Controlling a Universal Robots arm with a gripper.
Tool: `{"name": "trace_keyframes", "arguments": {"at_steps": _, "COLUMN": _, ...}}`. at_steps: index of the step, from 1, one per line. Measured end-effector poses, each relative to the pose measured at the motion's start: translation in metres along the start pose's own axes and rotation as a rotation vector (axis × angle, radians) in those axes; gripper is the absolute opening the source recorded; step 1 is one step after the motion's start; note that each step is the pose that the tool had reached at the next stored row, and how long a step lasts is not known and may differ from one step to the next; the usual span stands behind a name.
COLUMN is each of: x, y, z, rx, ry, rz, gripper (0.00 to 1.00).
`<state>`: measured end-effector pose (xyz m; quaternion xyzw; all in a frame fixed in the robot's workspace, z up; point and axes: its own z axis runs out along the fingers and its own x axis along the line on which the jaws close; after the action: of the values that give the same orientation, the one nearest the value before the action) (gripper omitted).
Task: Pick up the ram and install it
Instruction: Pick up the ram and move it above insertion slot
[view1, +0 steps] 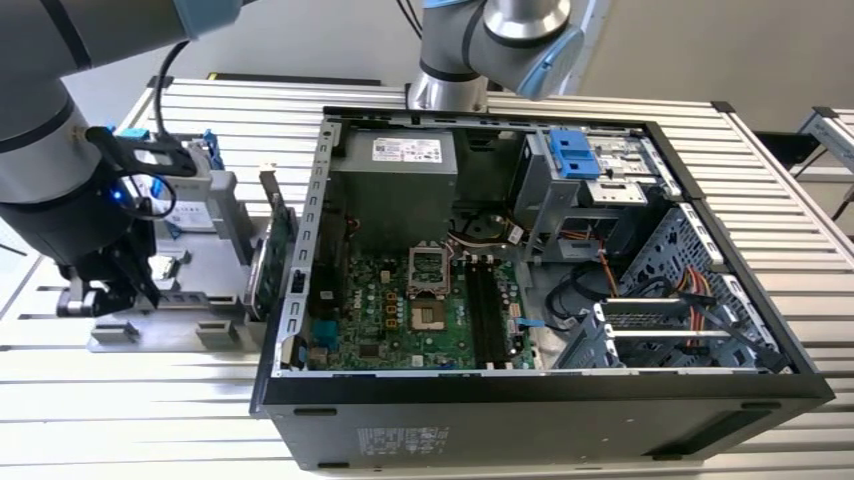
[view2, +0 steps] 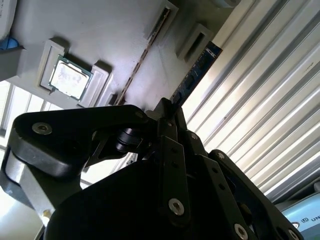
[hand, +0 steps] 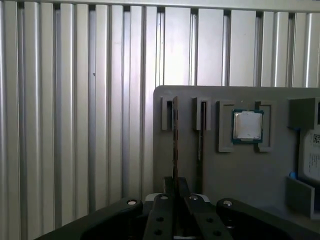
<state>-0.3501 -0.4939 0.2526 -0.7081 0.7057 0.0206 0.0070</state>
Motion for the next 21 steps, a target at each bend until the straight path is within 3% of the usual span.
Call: {"name": "trace_keyframes", "arguments": {"at_steps": 21, "x": -0.0006, "y": 0.0003, "z": -0.0161, "rx": 0.0002, "ry": -0.0001, "rz": 0.001, "gripper": 0.0}}
